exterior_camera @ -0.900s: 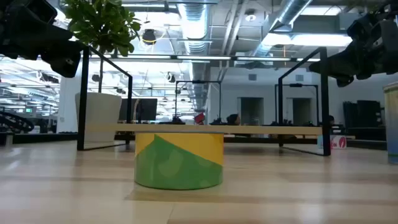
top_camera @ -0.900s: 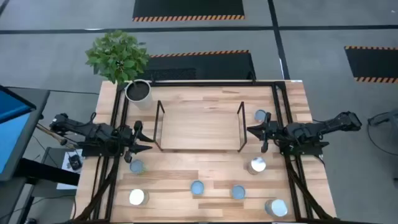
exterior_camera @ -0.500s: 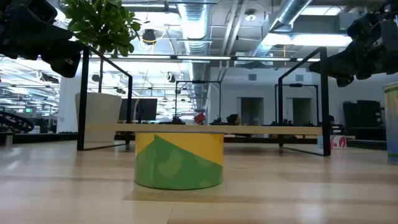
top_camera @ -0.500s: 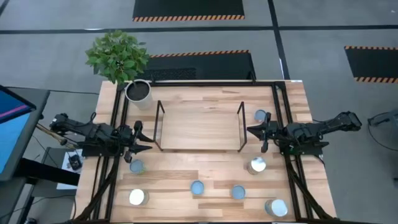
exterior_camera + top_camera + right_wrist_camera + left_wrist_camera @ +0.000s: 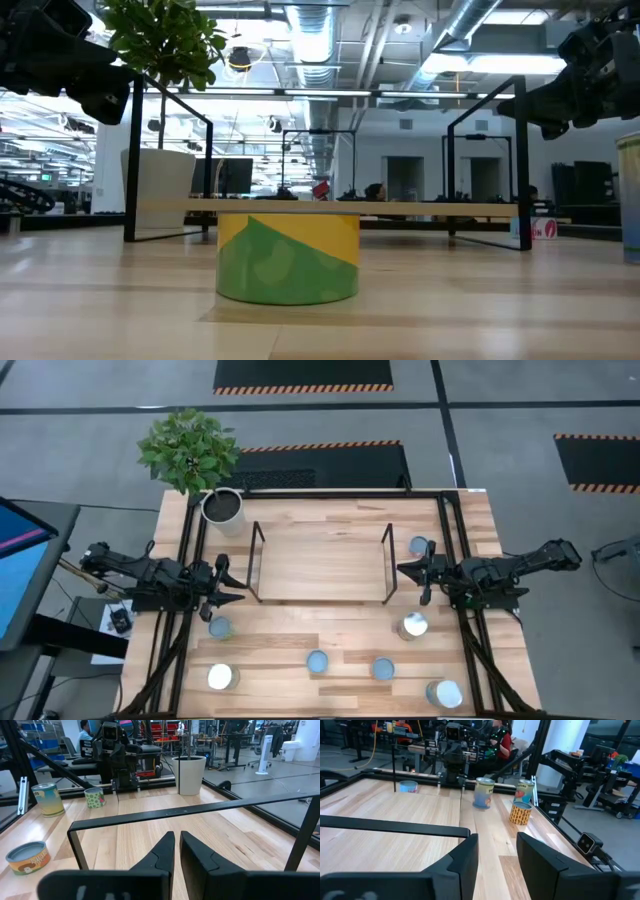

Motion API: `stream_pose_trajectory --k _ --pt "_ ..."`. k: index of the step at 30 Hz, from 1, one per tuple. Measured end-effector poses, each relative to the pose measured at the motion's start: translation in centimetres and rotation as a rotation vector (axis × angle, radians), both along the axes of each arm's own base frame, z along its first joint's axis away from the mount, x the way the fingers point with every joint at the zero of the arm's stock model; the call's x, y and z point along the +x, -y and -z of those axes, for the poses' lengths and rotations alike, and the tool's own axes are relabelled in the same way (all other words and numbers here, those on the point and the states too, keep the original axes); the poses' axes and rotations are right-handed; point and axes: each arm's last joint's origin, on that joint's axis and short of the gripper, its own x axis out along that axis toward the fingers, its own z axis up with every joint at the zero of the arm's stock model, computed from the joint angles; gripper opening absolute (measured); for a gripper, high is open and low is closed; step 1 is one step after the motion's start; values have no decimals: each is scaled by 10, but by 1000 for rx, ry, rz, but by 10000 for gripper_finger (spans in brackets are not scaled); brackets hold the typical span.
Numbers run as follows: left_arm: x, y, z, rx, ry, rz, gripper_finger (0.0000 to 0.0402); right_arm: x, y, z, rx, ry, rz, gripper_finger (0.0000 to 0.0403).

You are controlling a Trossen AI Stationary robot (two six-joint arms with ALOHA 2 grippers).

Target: Pick and place cans onto a shelf

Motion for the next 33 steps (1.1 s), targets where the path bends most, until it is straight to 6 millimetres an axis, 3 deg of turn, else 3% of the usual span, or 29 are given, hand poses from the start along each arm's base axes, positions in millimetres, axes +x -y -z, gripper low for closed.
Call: stream_pose_trajectory --k 9,15,19,23,27,33 --pt "0 -1 -2 3 21 -32 128 0 0 0 0 0 0 56" --pt "-1 -9 -22 34 223 -301 128 0 0 0 0 0 0 56" --pt "-4 -13 -31 -145 310 -433 128 0 0 0 0 0 0 56" --pt "-2 -11 -26 -239 265 -371 128 0 0 0 0 0 0 56" --pt "-1 -10 -21 -199 213 -324 128 0 0 0 0 3 1 56" --pt "-3 -16 -23 -208 243 -544 128 0 1 -3 70 51 9 56"
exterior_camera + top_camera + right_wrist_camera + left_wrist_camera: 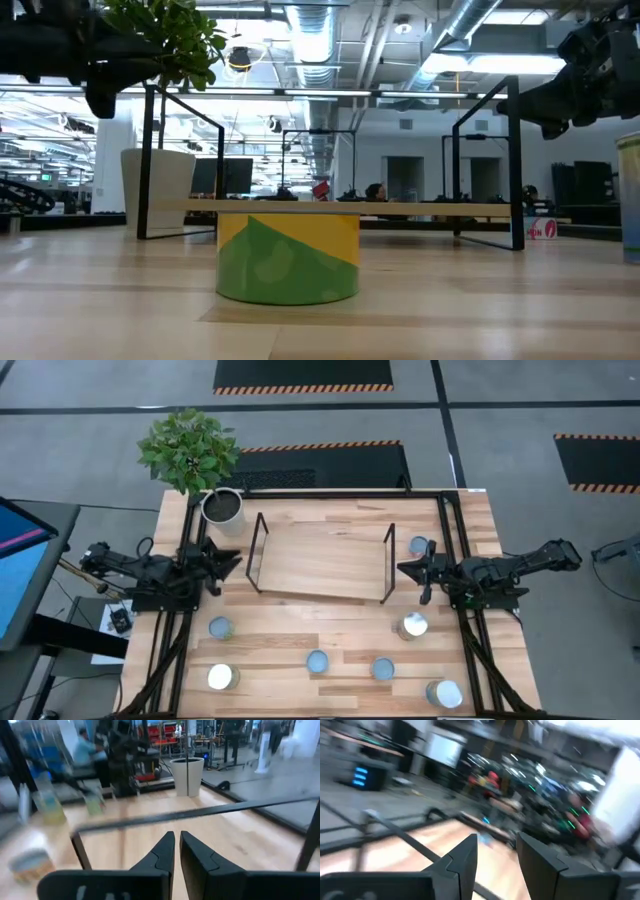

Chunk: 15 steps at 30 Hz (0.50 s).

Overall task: Pick and place cans onto a shelf
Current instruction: Adjust the shelf

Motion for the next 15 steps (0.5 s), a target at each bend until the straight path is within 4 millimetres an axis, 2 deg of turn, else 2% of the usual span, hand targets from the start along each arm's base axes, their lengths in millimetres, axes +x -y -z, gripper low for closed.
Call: stream_pose_trajectory --k 3,6,11,15 --pt "-4 -3 -10 -56 106 -88 128 0 0 -2 220 76 1 56" --pt "-7 -4 -18 -49 169 -103 128 0 0 -2 414 125 8 56" --pt "-13 -8 -35 48 95 -204 128 0 -1 -8 610 217 -32 56" --pt "-24 -12 -58 86 24 -258 128 -3 -4 -31 646 296 -173 56"
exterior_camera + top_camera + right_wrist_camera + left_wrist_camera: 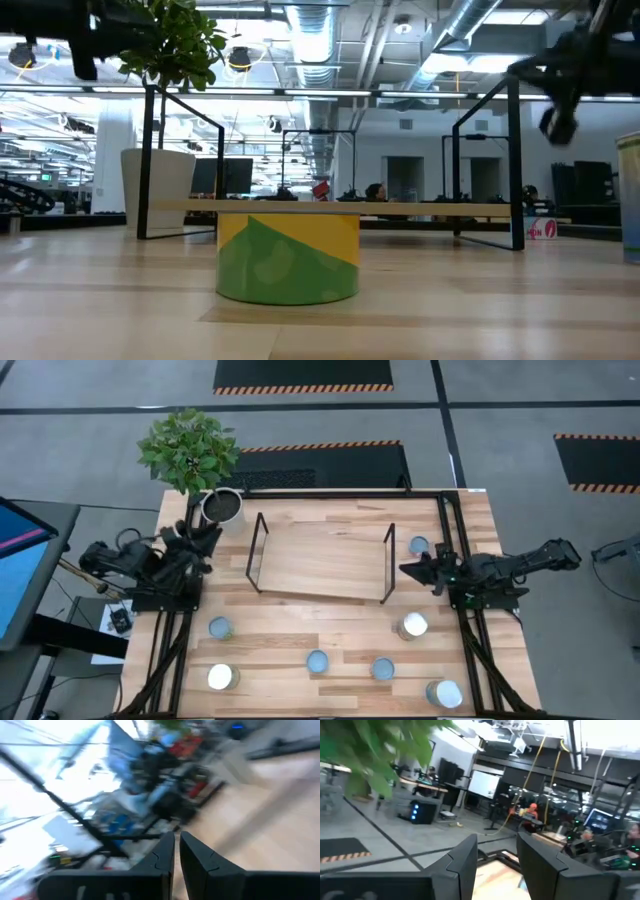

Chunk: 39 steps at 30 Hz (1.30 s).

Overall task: Pick and place cans onto a shelf
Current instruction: Adjust the shelf

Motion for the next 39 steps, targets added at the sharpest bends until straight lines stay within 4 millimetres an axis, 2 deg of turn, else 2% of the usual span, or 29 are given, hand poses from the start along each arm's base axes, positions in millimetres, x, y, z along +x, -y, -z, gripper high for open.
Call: stream_pose_trajectory --k 3,5,8,13,20,24,30,39 --pt "-8 -2 -12 -31 -54 41 128 -7 -3 -32 -66 156 -105 56" --pt "-13 -3 -12 -71 -112 90 128 -12 -4 -50 -140 219 -153 56" --pt "-14 -2 5 -173 -262 134 128 -19 -4 -71 -235 235 -129 56" --pt "-5 2 36 -363 -450 150 128 -21 -2 -101 -351 102 26 56" --pt "11 8 41 -407 -522 109 128 -21 5 -143 -434 -160 326 56" --pt "28 13 48 -434 -613 93 128 -21 6 -160 -457 -247 406 56" --pt "53 22 57 -444 -686 100 128 -18 5 -179 -481 -255 409 56" --pt "71 29 59 -447 -685 174 128 -20 6 -184 -493 -271 399 56"
